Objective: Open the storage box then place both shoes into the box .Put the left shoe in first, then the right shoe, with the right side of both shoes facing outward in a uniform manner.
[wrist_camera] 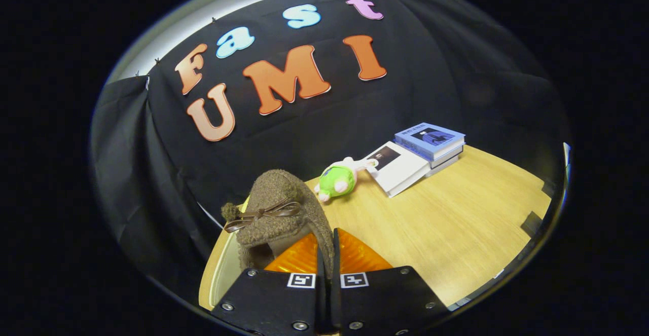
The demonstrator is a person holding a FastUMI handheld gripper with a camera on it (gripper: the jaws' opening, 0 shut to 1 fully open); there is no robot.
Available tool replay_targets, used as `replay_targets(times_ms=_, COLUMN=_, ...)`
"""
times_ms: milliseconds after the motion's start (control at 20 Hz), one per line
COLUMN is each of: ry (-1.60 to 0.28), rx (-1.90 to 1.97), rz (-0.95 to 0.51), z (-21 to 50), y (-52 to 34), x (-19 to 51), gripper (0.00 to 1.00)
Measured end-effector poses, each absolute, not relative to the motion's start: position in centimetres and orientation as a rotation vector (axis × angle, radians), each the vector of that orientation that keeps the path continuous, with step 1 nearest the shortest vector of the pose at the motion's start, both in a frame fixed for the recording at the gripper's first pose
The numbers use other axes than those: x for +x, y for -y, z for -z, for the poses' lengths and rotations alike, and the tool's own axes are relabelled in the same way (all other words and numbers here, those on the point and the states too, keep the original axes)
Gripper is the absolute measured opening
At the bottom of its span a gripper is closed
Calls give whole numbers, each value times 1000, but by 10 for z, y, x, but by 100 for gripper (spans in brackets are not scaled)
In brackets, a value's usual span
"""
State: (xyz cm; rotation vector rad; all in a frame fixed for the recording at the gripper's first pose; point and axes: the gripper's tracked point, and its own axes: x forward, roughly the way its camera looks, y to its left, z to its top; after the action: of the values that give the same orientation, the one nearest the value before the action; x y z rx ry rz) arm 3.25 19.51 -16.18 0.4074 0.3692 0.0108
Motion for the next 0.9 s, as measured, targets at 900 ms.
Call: replay_targets(times_ms=900, ry=-450, rx=336, rz=113, z=202, y=-255, x=39, gripper=8)
